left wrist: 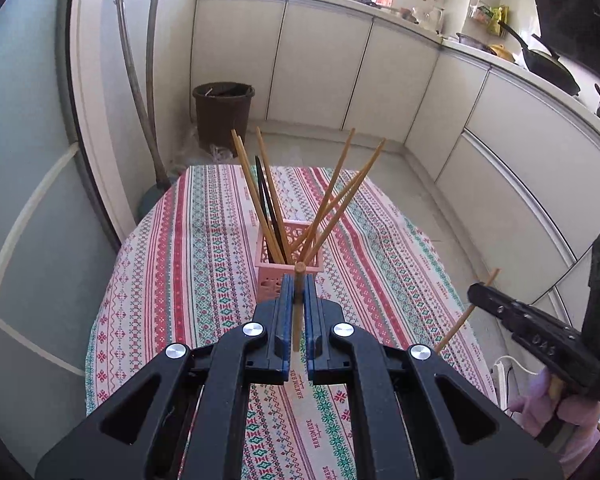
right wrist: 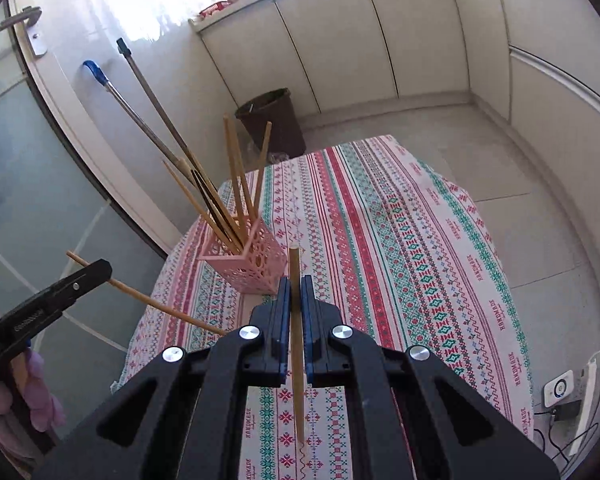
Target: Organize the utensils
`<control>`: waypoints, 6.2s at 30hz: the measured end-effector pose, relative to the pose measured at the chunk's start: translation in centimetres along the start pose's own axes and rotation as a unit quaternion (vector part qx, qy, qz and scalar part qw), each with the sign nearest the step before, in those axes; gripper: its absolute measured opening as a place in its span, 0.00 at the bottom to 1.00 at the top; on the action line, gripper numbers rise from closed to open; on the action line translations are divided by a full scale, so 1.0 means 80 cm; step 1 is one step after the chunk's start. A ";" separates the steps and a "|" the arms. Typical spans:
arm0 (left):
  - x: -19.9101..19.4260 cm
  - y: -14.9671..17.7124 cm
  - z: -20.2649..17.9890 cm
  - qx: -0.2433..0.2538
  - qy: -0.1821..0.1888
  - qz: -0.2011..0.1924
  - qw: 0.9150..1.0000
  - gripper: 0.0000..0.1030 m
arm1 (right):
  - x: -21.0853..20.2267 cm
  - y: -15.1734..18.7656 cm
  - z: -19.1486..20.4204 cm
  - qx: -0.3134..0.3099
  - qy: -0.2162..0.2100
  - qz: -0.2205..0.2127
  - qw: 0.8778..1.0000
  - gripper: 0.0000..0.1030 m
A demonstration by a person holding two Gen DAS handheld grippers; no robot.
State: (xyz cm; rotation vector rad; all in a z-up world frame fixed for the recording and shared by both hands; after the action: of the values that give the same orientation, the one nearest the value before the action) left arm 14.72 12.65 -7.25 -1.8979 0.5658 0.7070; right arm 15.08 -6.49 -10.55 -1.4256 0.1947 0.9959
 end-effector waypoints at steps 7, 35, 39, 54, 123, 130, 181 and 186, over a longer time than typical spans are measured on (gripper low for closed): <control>-0.023 -0.031 -0.007 -0.003 0.004 -0.029 1.000 0.04 | -0.048 -0.064 0.011 0.007 -0.021 -0.063 0.998 0.05; 0.001 -0.164 -0.015 -0.054 -0.007 -0.104 0.993 0.32 | -0.066 -0.178 0.019 0.010 -0.076 -0.130 0.989 0.06; -0.029 -0.162 0.014 -0.093 -0.003 -0.114 0.989 0.39 | -0.068 -0.185 0.024 0.017 -0.072 -0.142 0.987 0.06; -0.053 -0.169 0.042 -0.111 0.002 -0.129 0.985 0.50 | -0.026 -0.228 0.071 -0.007 0.003 -0.184 0.983 0.06; -0.031 -0.033 -0.059 0.025 -0.084 -0.157 0.984 0.93 | -0.042 -0.067 -0.034 -0.008 0.205 -0.084 0.975 0.94; -0.029 -0.032 -0.059 0.025 -0.085 -0.155 0.984 0.93 | -0.040 -0.067 -0.035 -0.008 0.204 -0.082 0.976 0.94; -0.020 -0.029 -0.055 0.025 -0.094 -0.147 0.984 0.93 | -0.032 -0.063 -0.039 -0.006 0.200 -0.068 0.977 0.94; -0.020 -0.028 -0.054 0.025 -0.094 -0.147 0.984 0.93 | -0.031 -0.062 -0.040 -0.006 0.201 -0.066 0.977 0.94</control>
State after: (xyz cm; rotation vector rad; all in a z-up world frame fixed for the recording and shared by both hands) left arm 15.99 9.72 -3.23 -1.7943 0.1769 0.6614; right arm 18.28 -9.59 -5.94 -1.6183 0.3842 0.5930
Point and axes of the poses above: each gripper's, at about its wrist camera, not at the fingertips, and x roughly the way its jaws point, z to its left, y to its underside, the point moved 8 cm from there along x, roughly the way its jaws point, and after that the axes turned 14 degrees about -x, right-handed, at the moved point
